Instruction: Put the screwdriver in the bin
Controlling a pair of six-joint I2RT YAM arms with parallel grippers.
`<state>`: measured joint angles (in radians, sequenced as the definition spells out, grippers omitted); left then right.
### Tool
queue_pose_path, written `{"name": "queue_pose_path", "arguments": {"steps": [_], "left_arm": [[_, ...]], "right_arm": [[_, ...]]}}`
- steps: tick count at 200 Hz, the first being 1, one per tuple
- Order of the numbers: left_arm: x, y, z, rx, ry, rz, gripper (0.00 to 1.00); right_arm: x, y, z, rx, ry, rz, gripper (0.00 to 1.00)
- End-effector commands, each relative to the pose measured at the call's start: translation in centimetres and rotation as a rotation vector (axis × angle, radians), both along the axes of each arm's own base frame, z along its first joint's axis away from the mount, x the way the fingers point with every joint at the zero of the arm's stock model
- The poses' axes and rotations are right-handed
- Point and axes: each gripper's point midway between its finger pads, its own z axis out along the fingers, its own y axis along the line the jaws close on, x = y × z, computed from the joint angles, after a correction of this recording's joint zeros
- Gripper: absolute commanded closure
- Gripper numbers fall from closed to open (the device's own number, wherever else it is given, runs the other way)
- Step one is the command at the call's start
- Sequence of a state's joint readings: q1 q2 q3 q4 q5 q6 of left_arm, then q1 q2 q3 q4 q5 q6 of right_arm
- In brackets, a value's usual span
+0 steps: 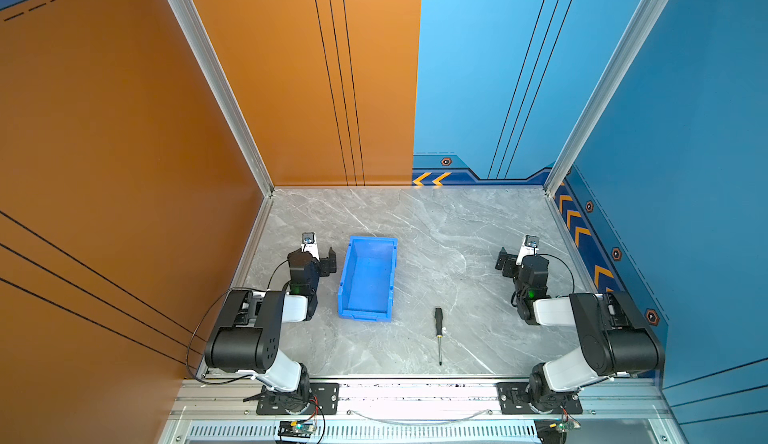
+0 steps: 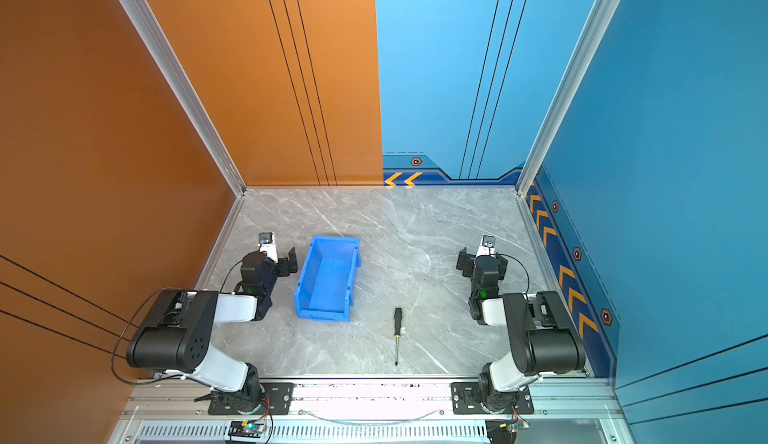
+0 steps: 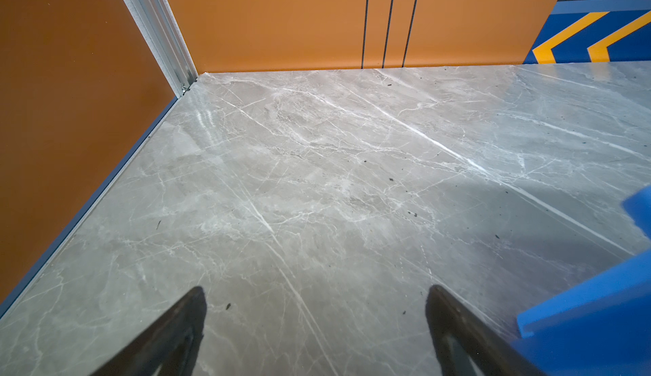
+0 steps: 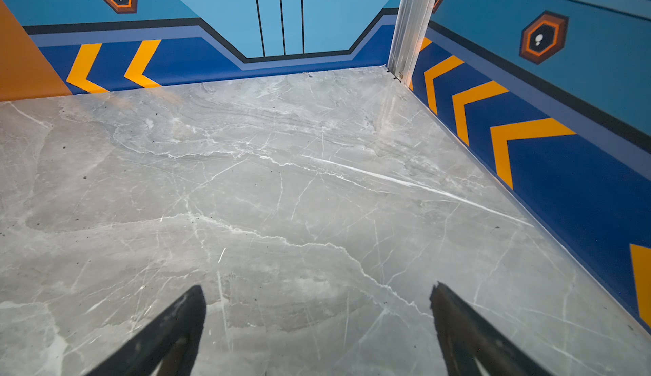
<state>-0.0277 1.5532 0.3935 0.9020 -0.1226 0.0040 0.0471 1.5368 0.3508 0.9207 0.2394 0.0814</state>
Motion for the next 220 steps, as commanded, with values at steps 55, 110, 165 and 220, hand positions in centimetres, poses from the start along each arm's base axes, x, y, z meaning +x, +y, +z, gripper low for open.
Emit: {"name": "queue_pose_path", "arguments": {"steps": [55,110,165,220], "left_arm": [[-0.26,0.01,-0.41,0.017,0.007,0.004,0.02],[-0.24,0.00,-0.39,0.017,0.007,0.003,0.02],[-0.23,0.06,-0.45,0.016,0.008,0.004,0.02],[-0.32,0.42,-0.10,0.014,-0.001,0.023,0.02]], "right_arm": [[0.35,0.13,0.37,-0.011,-0.013,-0.001,0.00],[0.37,0.13,0.39,-0.012,-0.014,0.000,0.00],[0.36,0.13,0.37,-0.010,-0.013,0.000,0.00],[0.13,-0.02,1.06,-0.032,-0.017,-0.032,0.00]]}}
